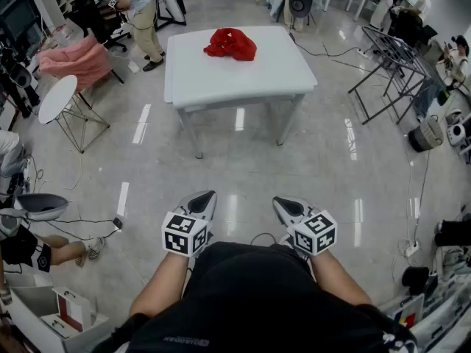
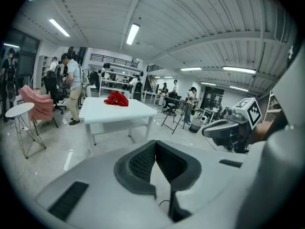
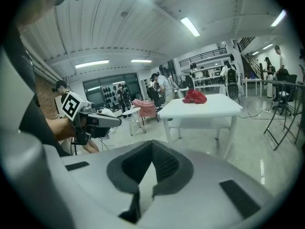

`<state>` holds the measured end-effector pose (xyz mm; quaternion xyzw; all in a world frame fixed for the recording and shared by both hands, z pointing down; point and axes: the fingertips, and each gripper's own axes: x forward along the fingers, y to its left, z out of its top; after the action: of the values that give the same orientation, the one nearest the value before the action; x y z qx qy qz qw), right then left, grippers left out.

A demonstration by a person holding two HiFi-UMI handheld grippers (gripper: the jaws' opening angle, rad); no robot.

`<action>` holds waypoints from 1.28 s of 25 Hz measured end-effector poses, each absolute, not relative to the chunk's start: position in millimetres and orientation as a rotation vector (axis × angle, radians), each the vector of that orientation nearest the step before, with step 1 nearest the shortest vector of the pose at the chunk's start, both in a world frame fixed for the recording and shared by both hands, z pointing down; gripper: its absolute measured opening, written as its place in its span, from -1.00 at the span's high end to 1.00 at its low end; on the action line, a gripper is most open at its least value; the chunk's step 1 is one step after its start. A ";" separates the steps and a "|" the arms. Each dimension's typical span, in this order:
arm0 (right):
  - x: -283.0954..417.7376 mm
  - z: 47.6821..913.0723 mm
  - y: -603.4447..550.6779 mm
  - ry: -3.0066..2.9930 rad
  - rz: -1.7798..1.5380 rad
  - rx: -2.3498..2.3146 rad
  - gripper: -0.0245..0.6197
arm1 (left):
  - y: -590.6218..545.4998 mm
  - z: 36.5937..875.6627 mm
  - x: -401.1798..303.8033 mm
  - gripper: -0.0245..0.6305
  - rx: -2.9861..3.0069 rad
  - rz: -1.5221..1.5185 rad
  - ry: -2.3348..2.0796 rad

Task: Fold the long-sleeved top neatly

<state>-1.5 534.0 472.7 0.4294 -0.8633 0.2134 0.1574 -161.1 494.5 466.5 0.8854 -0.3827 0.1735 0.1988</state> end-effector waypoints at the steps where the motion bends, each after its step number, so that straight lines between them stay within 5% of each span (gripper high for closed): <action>1: -1.1 473.1 534.9 -2.469 0.608 1.228 0.91 | 495.6 466.6 -160.3 0.91 2.479 0.483 -1.070; 32: -27.8 479.1 545.9 -2.430 0.607 1.200 0.91 | 489.4 482.5 -227.7 0.91 2.391 0.476 -1.155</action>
<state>-27.8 545.9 479.1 0.4248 -0.8604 0.2151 0.1813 -227.7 489.4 482.5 0.8646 -0.4177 0.1722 0.2199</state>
